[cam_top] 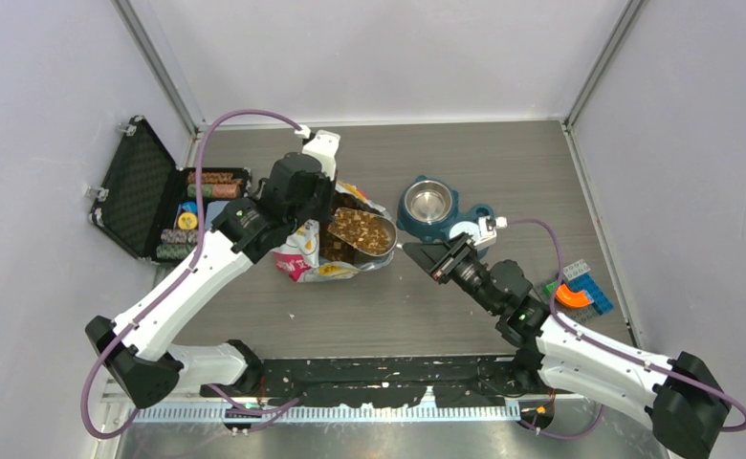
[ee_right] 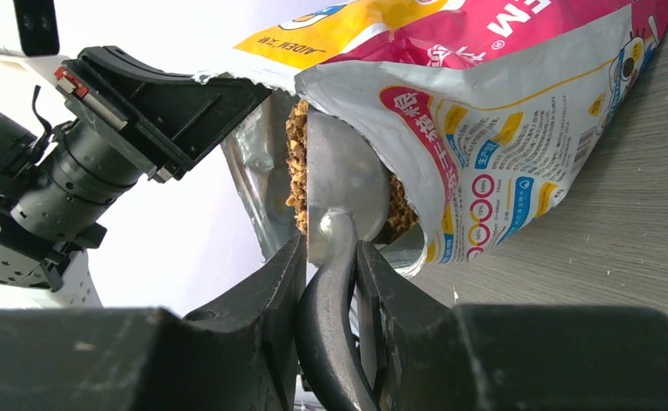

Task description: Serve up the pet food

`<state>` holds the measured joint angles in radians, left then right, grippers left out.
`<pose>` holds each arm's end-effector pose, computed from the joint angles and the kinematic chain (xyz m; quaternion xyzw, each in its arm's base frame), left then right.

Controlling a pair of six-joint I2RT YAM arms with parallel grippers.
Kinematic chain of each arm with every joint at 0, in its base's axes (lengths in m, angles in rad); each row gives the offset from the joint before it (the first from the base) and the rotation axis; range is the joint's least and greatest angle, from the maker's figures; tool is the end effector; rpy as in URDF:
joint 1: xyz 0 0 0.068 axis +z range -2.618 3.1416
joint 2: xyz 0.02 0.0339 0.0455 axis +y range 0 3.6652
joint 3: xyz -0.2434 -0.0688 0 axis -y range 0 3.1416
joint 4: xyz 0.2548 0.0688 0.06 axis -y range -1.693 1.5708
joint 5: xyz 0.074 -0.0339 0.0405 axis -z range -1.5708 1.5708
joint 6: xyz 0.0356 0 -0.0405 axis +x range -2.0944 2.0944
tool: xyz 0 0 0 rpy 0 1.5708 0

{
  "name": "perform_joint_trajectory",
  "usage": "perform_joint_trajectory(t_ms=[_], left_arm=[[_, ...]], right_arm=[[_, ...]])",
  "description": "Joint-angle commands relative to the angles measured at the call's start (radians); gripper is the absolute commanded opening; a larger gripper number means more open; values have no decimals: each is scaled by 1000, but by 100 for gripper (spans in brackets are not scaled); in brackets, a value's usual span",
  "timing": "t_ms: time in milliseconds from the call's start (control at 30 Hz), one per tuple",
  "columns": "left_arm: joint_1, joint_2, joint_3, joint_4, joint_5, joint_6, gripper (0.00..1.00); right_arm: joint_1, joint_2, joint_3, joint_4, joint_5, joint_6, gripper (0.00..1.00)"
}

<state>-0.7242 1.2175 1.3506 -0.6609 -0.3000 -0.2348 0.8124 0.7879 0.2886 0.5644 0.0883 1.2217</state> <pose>0.2120 -0.1734 0.3808 0.1355 0.8498 -0.1123 0.4968 0.1467 0.1503 0.2238 0.1703 0.6623 0.6042 0.4090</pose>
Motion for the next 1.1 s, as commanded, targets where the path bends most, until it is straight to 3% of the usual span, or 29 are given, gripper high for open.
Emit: perform_joint_trajectory(t_ms=[0, 600, 1067], left_arm=[[3, -19, 109, 144, -28, 5, 0], [28, -22, 120, 138, -28, -10, 0], [31, -50, 97, 146, -45, -19, 0]], right_arm=[[-6, -53, -3, 92, 31, 38, 5], [-6, -274, -16, -50, -27, 36, 5], [-9, -464, 25, -252, 50, 1, 5]])
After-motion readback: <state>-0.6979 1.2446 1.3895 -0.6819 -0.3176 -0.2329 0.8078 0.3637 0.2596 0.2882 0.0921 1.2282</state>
